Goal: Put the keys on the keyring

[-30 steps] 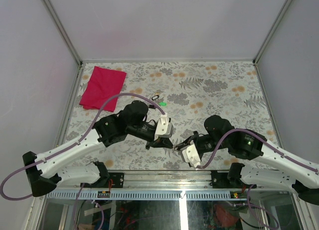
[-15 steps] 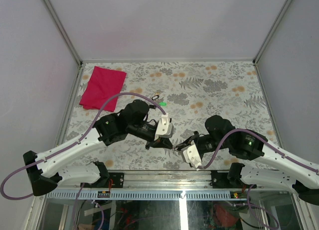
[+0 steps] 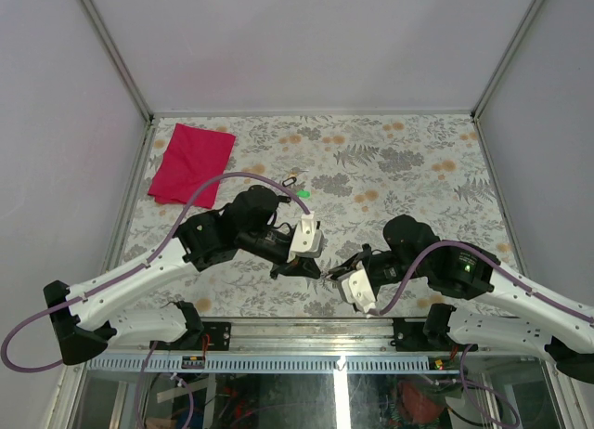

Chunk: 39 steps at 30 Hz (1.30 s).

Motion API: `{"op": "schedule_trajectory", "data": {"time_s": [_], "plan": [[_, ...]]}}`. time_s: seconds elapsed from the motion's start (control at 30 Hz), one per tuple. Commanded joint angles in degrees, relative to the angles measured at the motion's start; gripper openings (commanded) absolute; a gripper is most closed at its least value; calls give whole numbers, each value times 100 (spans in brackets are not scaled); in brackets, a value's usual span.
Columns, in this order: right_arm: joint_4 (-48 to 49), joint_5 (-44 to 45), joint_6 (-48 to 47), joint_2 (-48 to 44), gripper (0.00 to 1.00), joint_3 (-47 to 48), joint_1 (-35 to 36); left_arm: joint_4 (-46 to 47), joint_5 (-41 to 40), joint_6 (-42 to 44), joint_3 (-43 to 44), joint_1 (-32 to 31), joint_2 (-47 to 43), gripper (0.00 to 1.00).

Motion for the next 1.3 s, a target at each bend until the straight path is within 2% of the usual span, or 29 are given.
{"op": "schedule_trajectory", "data": {"time_s": [0.0,0.63,1.07,1.27], "plan": [[163,172,148,-119,0,217,39,-112,154,91,190,30,-33,0],[382,470,560,-338,0,16,37,-39,-67,39,25,45,-181,0],[1193,967,1069,-452,0,-300,40,427,-205,-289,-206,45,-305,0],[1382,1120,1088,-535,0,-389,39,765,-284,-489,-354,44,-434,8]]}}
